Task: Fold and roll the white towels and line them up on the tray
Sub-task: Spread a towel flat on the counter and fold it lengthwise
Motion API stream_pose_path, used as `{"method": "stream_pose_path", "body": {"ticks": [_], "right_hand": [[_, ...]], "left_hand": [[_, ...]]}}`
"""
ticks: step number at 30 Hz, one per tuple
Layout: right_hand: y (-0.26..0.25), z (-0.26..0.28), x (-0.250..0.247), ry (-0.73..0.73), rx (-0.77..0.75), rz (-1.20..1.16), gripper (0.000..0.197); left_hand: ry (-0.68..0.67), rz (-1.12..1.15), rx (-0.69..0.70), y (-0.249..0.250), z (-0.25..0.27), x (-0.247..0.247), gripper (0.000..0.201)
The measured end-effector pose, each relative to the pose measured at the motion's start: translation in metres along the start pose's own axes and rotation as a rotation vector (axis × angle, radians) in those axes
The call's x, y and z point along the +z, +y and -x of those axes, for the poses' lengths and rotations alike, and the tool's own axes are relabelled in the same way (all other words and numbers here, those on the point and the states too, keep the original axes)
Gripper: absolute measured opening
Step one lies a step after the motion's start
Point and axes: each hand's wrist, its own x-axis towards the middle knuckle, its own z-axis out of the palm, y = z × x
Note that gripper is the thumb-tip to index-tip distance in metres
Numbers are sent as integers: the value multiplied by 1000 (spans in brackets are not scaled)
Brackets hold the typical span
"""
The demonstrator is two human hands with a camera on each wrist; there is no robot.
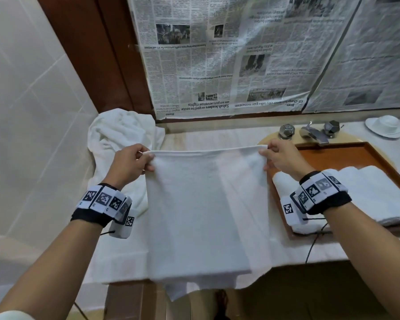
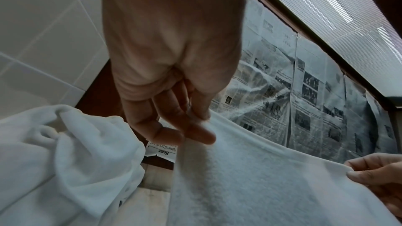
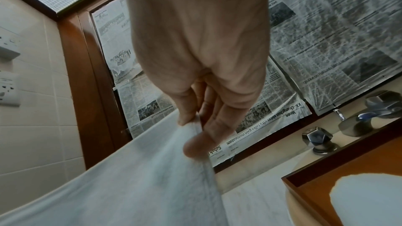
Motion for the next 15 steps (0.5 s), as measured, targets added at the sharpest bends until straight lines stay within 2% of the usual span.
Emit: {"method": "stream_pose_path", "body": {"ticks": [7,15], "right_hand": [[14,-96,1,-9,58,-29,16],[39,-192,25,21,191,-29,14]], "left_hand": [[68,-99,8,-2,-80,26,10],[96,-157,-43,-23,-173,71,8]]}}
